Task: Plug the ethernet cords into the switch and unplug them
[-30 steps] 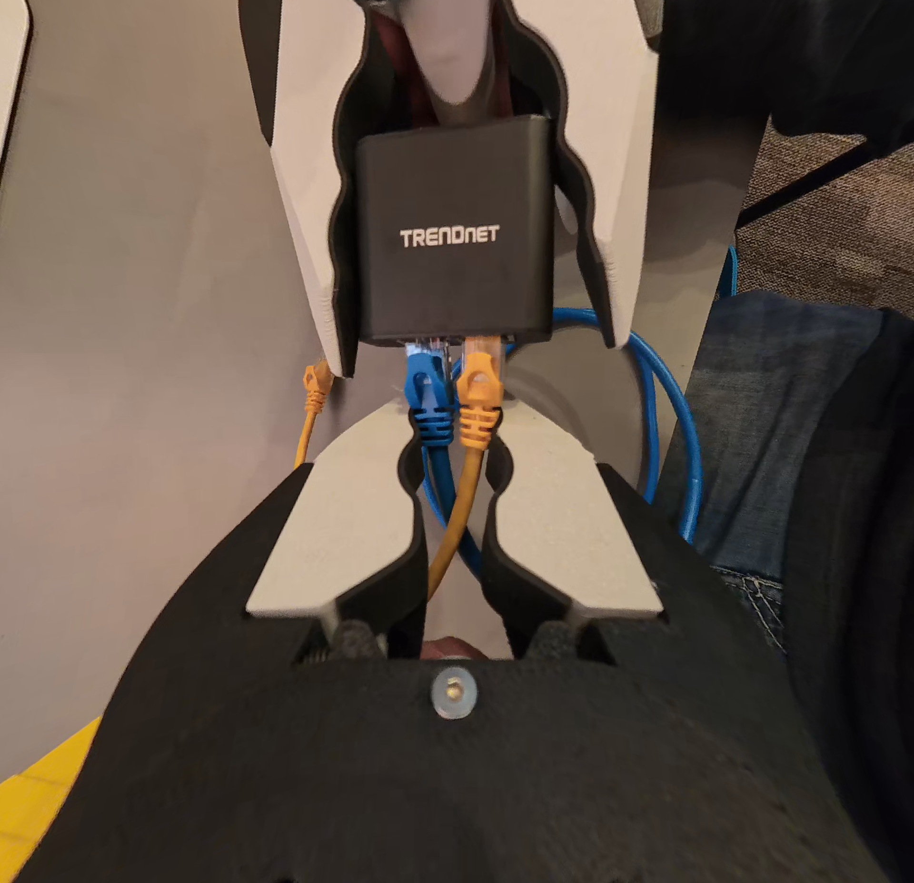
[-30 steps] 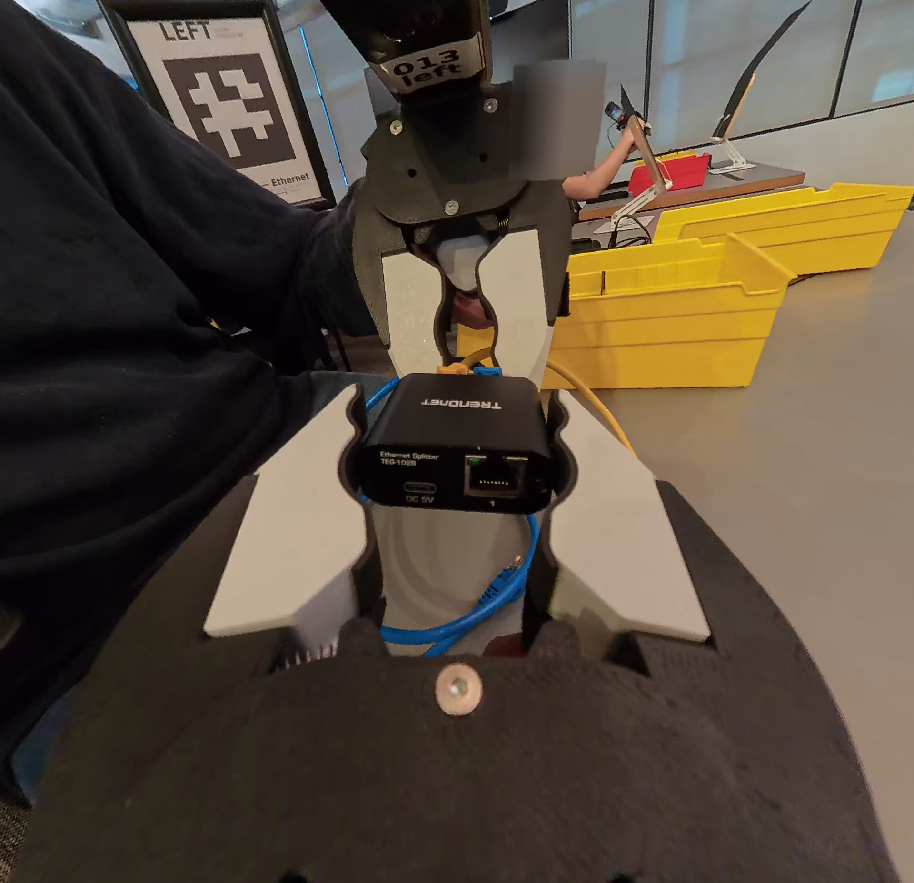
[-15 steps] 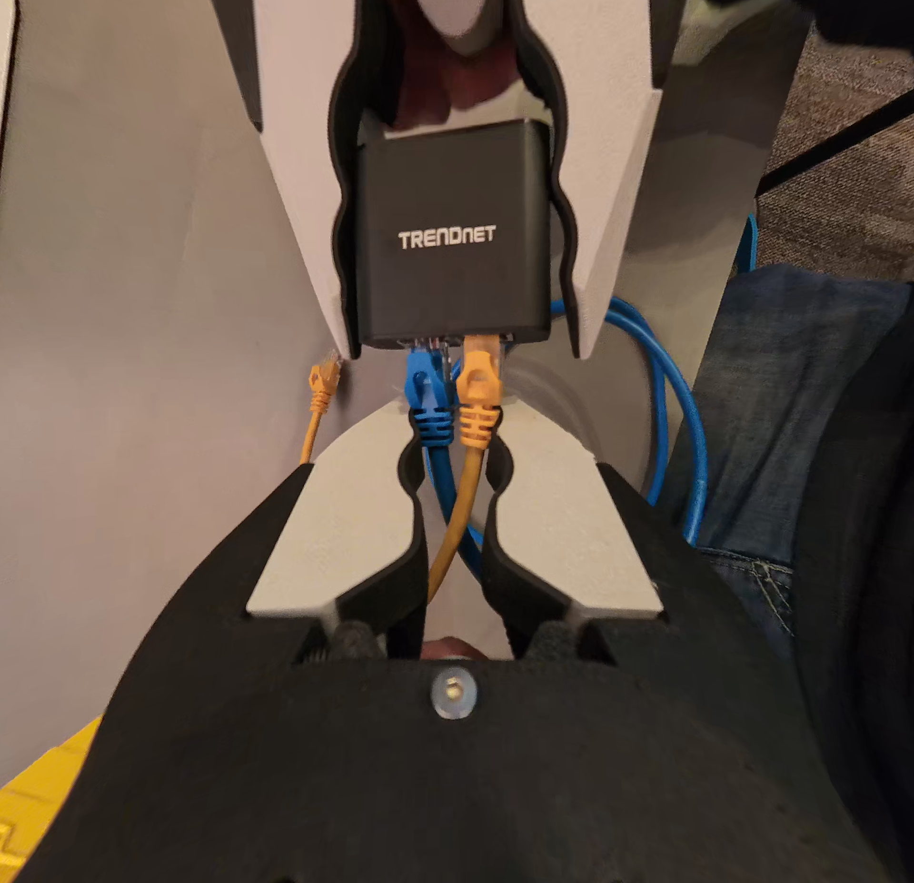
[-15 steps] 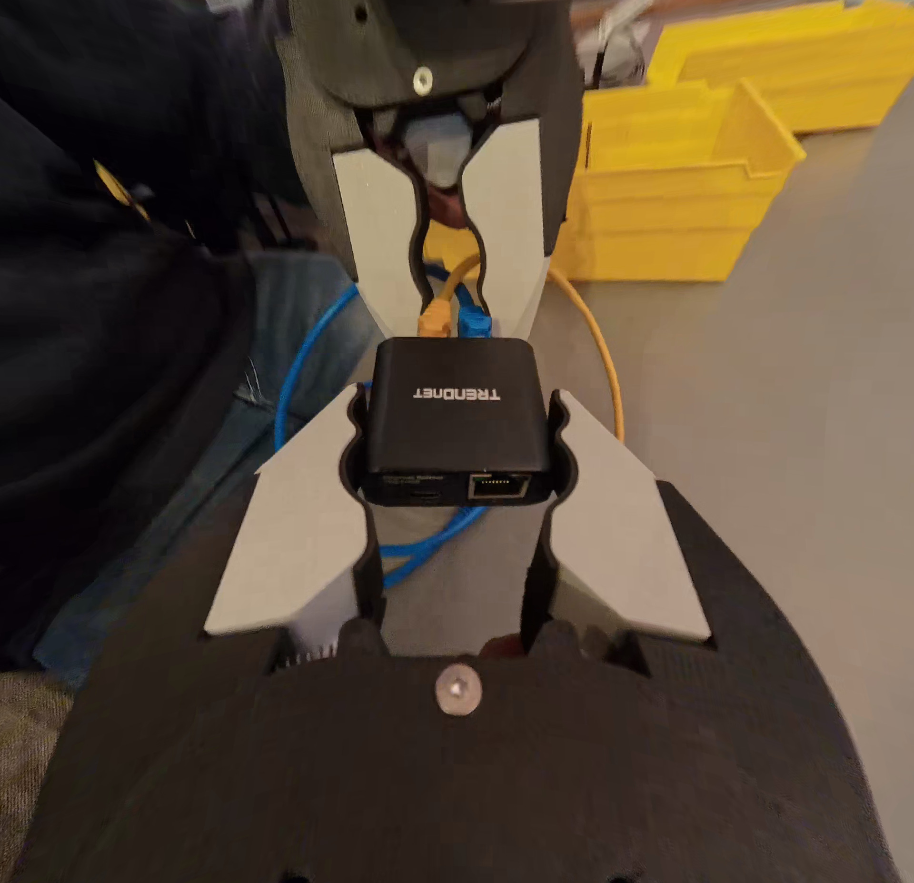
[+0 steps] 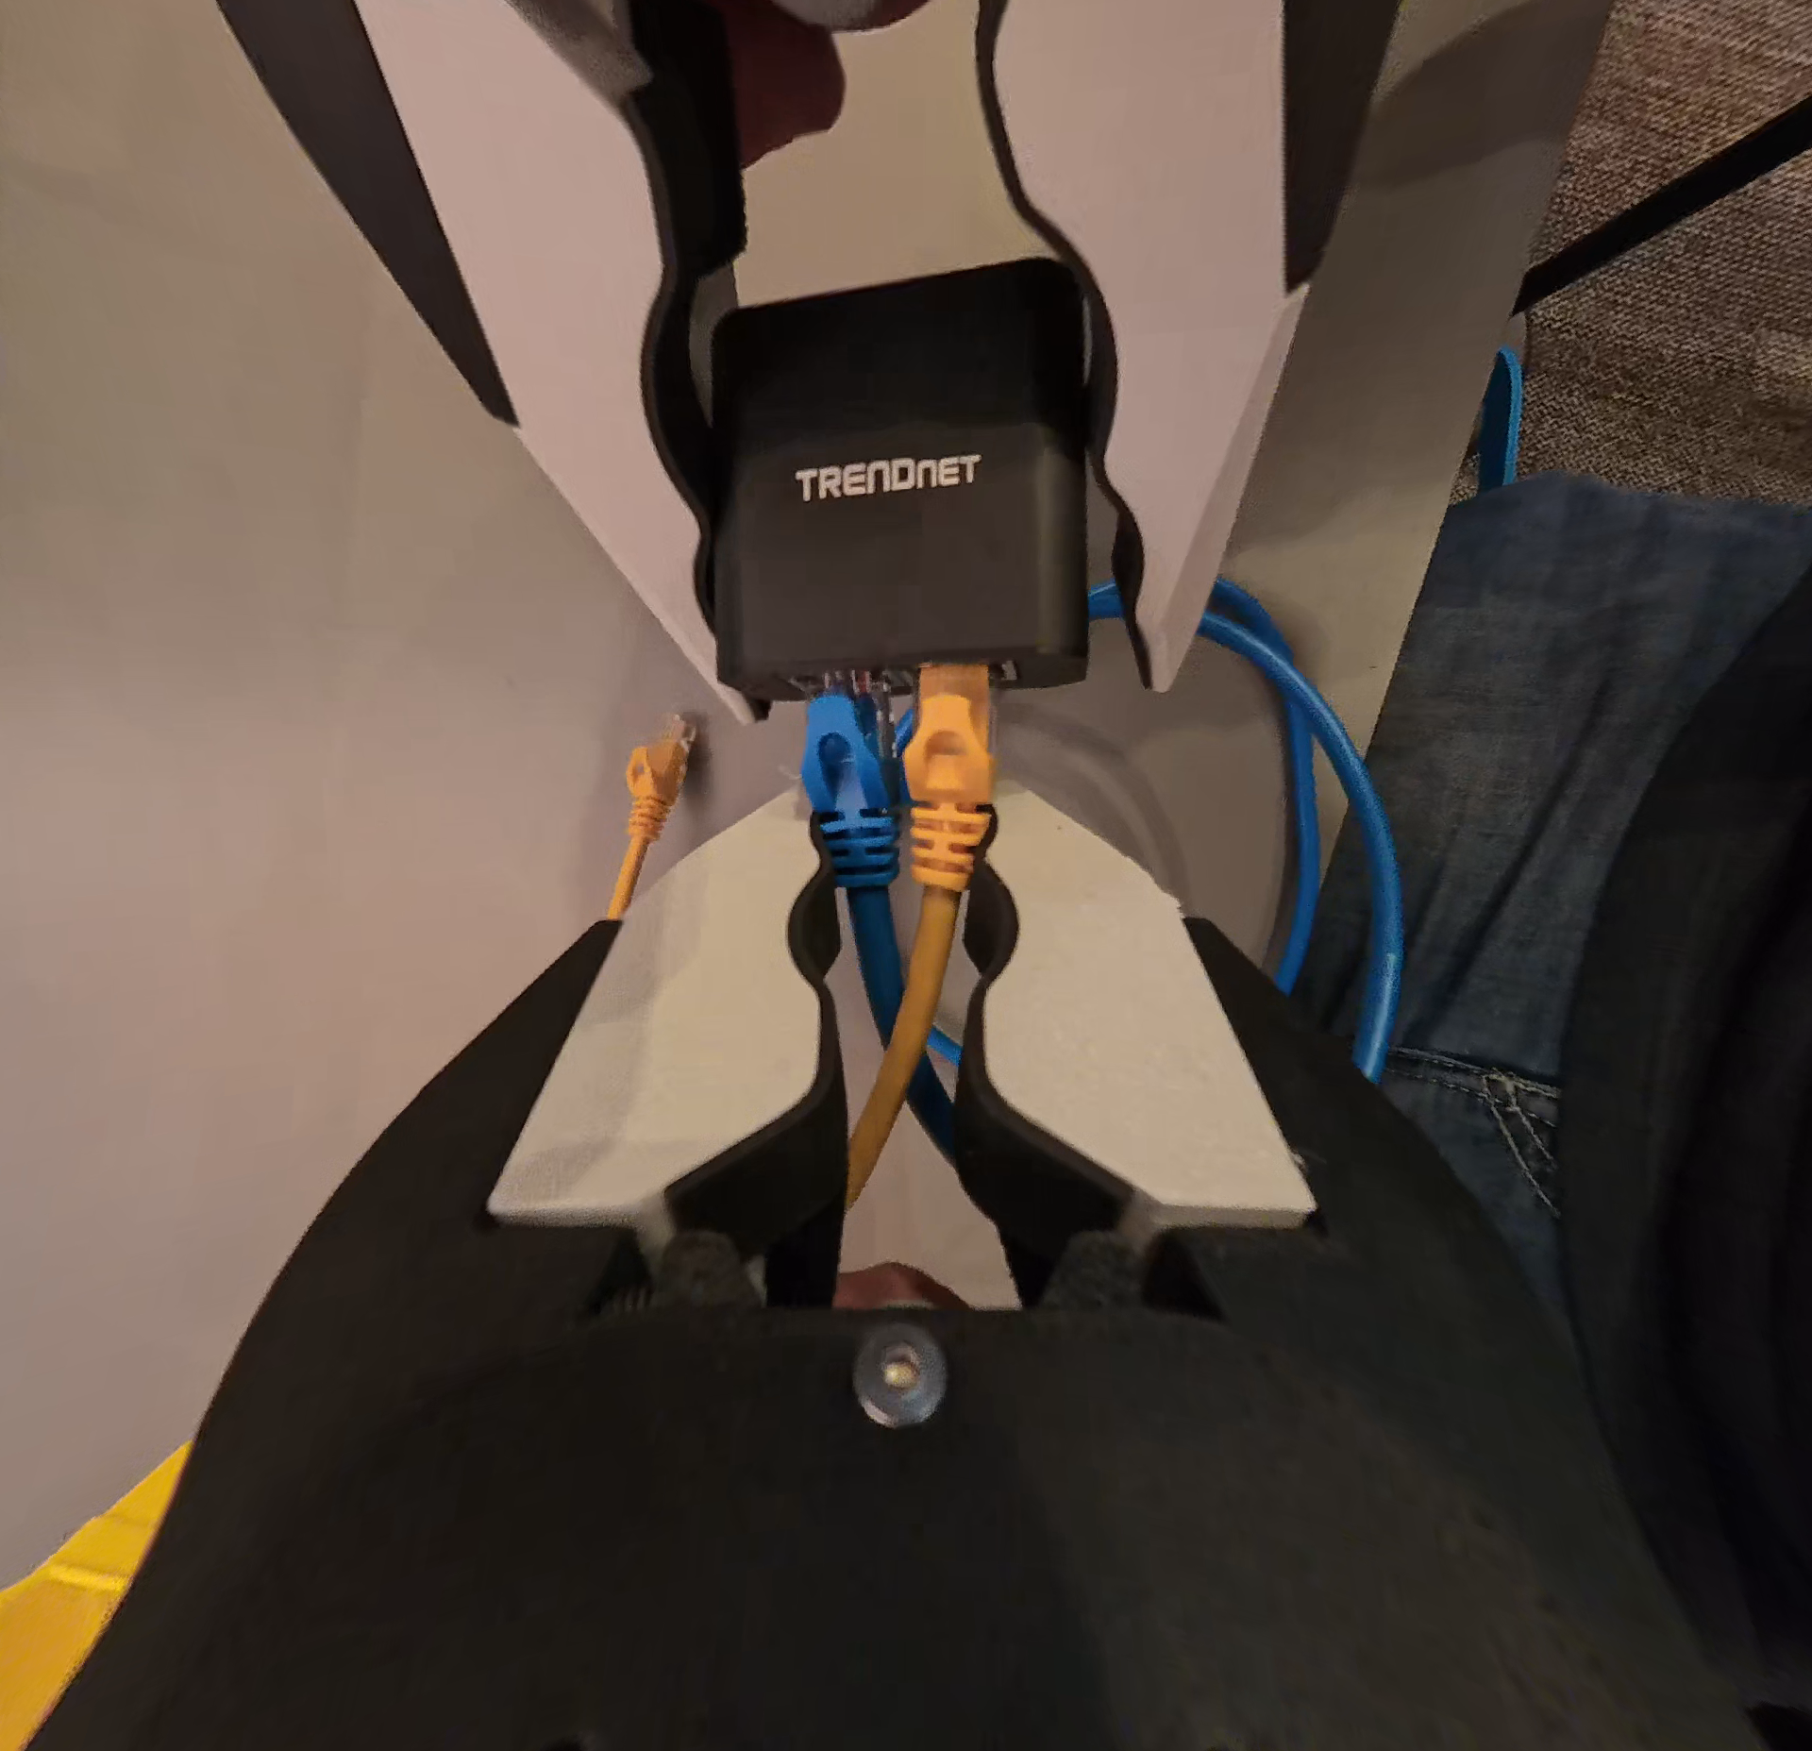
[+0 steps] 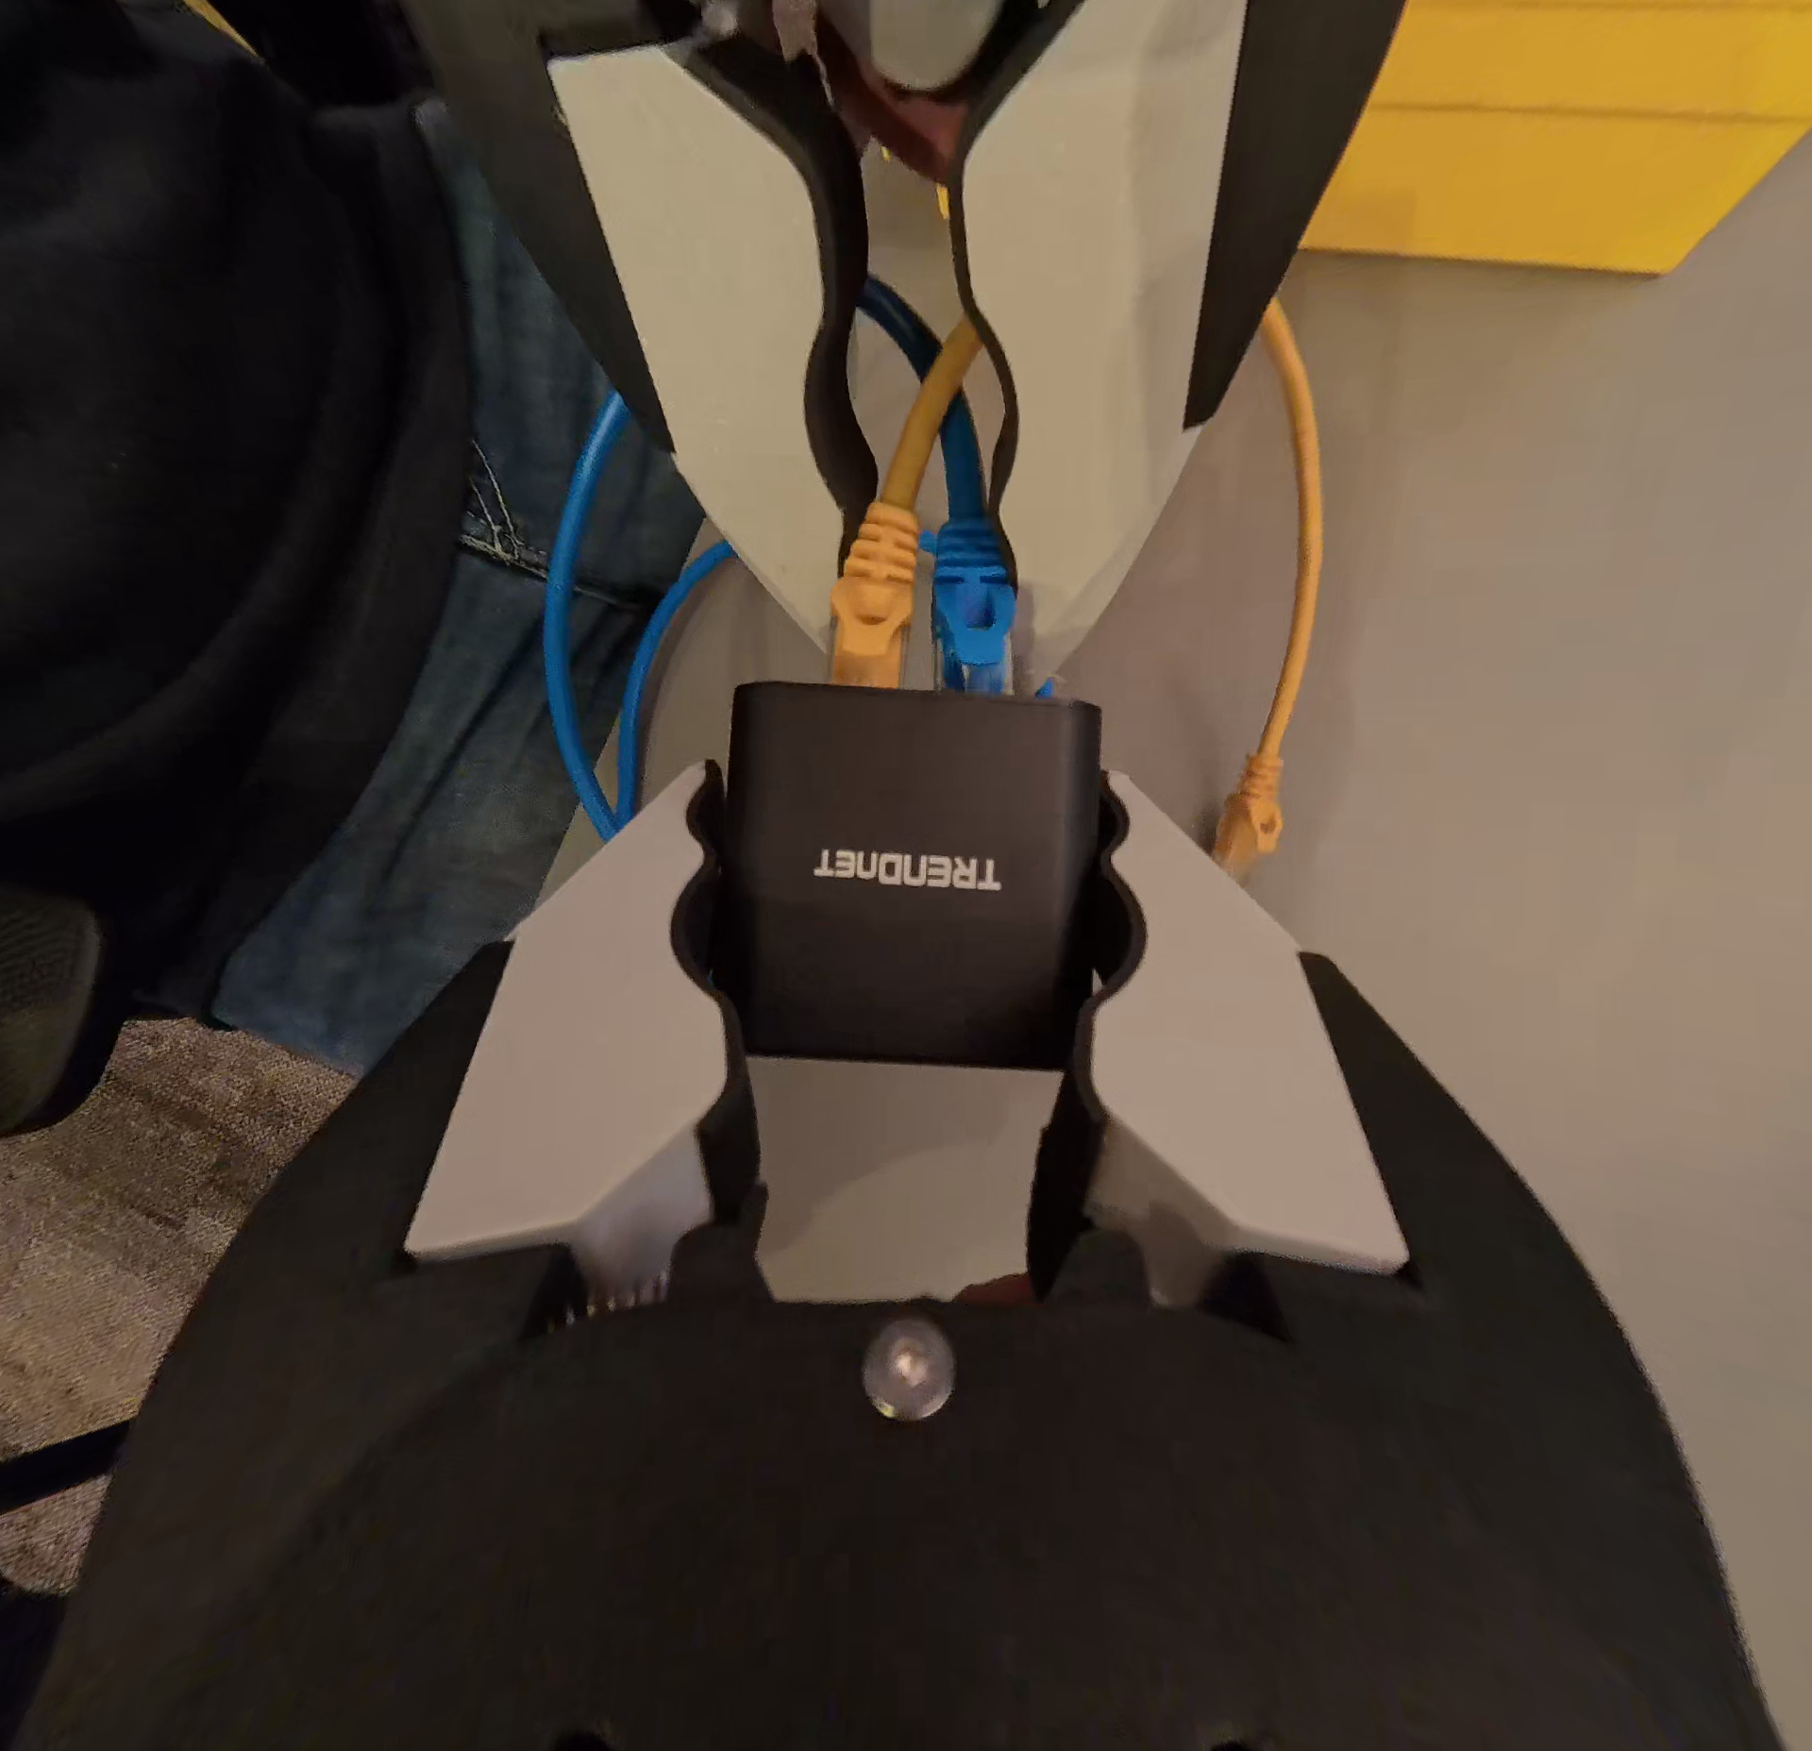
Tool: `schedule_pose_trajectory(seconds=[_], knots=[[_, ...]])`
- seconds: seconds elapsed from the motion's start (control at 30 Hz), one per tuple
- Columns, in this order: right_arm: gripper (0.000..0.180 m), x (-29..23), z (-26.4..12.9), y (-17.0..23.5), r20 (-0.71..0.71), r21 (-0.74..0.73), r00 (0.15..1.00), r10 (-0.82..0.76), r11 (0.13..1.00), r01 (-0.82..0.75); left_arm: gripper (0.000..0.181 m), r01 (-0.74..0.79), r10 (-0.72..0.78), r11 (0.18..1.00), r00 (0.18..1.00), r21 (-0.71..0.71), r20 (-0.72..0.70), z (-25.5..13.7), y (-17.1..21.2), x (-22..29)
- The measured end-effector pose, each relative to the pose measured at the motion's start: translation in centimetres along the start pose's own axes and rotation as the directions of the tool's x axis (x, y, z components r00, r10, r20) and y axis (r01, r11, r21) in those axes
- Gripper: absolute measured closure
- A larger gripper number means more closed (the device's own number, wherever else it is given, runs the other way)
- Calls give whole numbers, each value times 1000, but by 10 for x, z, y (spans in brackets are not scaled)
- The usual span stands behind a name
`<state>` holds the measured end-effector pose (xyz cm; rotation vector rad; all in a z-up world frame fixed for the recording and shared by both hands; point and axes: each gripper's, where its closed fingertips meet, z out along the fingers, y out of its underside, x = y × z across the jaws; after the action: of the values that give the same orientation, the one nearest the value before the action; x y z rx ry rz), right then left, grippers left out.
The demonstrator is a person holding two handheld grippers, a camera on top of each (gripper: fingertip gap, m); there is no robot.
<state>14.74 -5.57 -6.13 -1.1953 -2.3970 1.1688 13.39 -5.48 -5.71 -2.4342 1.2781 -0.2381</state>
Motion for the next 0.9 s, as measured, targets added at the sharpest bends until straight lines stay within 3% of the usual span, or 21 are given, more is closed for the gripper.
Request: schedule_pose_trajectory(seconds=[0.17,0.3,0.9], knots=[[107,-2,6,11,13,-69,1000,13,998,-12,159,15,-14,1000,999,19,-44,-2,-5,2],[106,-5,9,3,42,-26,999,18,1000,-17,160,2,-1,1000,999,24,-41,-2,-9,2],[106,-7,14,10,21,-80,1000,-5,997,7,159,47,-39,996,994,72,-104,1,-13,8]])
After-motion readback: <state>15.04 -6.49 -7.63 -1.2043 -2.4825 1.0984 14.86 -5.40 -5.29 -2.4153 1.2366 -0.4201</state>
